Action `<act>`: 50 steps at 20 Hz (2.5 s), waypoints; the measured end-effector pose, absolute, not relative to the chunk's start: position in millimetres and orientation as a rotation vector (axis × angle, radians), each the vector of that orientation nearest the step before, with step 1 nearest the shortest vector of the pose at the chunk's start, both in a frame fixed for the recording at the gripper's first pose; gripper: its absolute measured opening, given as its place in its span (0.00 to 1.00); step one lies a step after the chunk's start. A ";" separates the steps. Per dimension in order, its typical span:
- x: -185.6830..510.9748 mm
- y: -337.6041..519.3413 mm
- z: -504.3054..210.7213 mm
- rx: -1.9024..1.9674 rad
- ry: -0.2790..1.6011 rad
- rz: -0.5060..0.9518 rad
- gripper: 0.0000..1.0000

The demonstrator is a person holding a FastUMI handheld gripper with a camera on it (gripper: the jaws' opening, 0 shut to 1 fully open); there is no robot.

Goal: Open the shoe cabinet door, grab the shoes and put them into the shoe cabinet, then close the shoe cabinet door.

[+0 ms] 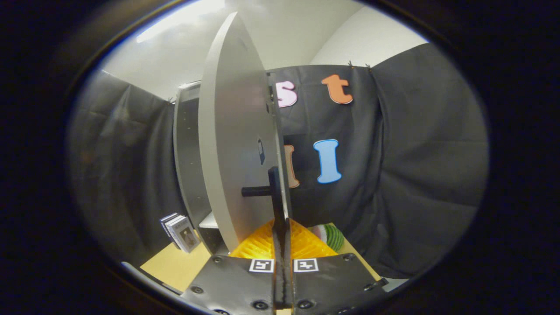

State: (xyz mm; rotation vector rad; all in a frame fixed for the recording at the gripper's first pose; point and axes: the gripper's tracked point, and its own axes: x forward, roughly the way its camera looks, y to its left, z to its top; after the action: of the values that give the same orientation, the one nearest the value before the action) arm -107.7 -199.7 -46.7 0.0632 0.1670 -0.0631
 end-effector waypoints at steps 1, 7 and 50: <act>-109.3 -204.5 -46.2 0.064 0.168 -0.069 0.02; -114.1 -223.1 -47.1 0.056 0.165 -0.093 0.02; -120.9 -47.4 -332.5 0.015 0.616 -0.150 0.03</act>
State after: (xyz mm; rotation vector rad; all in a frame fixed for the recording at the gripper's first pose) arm -120.9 -47.4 -332.5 0.0149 0.6156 -0.1503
